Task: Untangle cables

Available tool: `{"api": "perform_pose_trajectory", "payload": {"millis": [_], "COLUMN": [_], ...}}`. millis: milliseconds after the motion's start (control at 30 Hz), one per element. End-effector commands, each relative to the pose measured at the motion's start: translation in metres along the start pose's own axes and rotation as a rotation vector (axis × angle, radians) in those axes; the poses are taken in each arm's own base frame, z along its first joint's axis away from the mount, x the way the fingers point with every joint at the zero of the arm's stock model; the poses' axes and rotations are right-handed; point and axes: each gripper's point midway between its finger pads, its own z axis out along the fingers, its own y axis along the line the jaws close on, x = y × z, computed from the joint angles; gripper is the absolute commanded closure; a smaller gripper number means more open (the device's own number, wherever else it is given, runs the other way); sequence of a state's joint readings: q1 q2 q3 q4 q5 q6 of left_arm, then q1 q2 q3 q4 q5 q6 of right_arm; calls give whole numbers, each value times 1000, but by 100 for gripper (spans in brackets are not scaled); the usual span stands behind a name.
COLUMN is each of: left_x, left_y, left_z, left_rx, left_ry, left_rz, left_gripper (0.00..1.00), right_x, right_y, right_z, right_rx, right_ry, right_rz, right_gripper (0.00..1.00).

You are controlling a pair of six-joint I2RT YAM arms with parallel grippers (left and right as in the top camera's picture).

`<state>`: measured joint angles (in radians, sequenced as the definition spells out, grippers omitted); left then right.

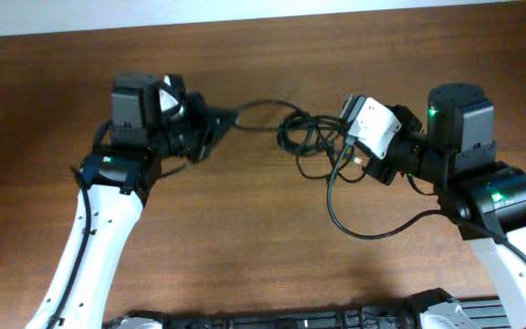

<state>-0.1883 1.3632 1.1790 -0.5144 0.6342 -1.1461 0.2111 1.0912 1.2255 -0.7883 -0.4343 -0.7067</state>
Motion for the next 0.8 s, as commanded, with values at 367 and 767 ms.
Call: {"api": "perform_pose_trajectory", "payload": {"millis": [367,767], "left_x": [12,8], "left_y": [68,16], "left_z": [-17,-10], "left_rx": [-235,15], "left_ry": [111,89], "left_rz": [432,930], "left_gripper": [54,32], "right_x": [-14,-18], "right_y": [-41,-22], "right_z": [-20,-17], "right_rx": [216,115], "right_ry": [-29,-66], "right_rz": [20,27], "right_gripper": [96,96]}}
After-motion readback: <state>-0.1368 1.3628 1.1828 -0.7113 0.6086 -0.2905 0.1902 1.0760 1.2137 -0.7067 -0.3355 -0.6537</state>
